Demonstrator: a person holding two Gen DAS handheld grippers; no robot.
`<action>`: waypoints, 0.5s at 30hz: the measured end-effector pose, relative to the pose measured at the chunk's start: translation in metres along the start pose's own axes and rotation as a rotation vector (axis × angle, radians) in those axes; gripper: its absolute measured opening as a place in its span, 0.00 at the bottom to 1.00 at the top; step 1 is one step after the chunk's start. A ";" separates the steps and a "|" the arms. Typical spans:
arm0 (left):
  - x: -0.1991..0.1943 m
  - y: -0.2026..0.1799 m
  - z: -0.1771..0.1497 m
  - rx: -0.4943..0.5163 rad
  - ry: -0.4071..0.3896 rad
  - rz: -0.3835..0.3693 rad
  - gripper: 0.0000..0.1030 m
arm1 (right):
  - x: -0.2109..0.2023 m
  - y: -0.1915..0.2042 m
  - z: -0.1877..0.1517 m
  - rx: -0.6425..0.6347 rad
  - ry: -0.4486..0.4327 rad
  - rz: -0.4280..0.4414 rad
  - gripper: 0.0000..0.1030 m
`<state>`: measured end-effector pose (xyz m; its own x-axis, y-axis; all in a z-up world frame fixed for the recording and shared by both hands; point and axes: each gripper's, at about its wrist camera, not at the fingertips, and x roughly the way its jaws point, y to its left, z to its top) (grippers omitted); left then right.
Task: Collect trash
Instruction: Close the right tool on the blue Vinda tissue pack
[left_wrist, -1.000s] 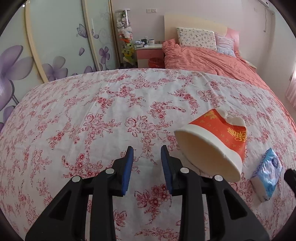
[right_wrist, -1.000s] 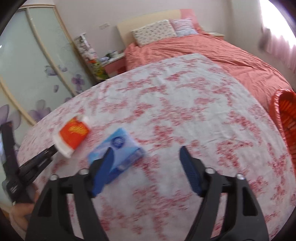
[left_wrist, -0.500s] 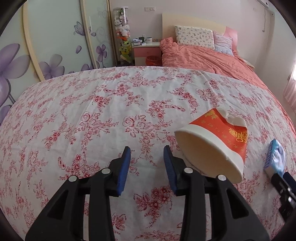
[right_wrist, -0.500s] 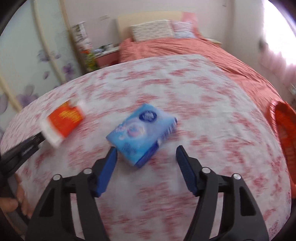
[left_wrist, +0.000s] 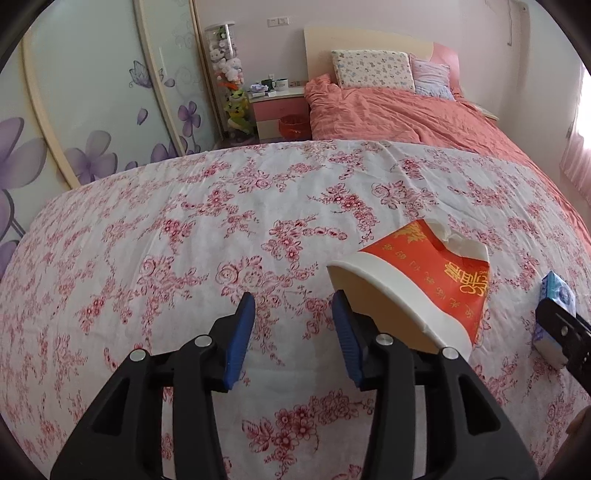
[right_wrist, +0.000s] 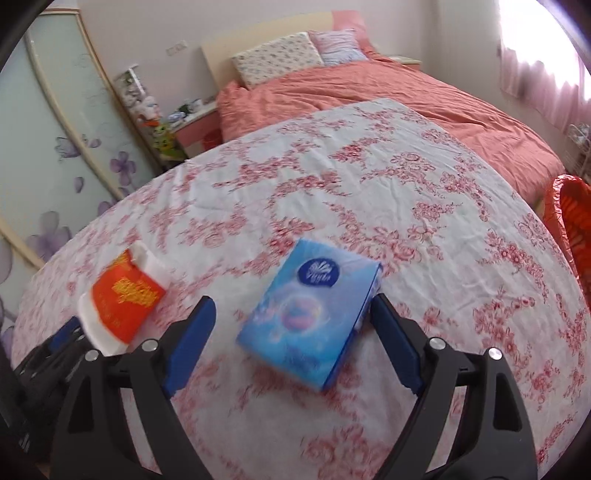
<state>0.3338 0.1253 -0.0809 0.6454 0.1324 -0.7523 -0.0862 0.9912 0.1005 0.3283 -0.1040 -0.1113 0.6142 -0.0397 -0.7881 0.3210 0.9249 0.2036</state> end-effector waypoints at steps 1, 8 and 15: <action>0.000 -0.001 0.001 0.004 0.000 -0.003 0.44 | 0.001 -0.001 0.001 -0.011 -0.005 -0.012 0.76; 0.001 -0.007 0.008 0.037 -0.034 -0.077 0.46 | -0.011 -0.024 -0.008 -0.112 -0.014 0.028 0.57; -0.014 -0.023 -0.008 0.095 -0.046 -0.200 0.46 | -0.029 -0.057 -0.019 -0.143 -0.008 0.048 0.58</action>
<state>0.3207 0.1010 -0.0783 0.6765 -0.0692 -0.7332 0.1174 0.9930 0.0146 0.2786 -0.1479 -0.1115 0.6326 0.0033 -0.7745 0.1856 0.9702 0.1558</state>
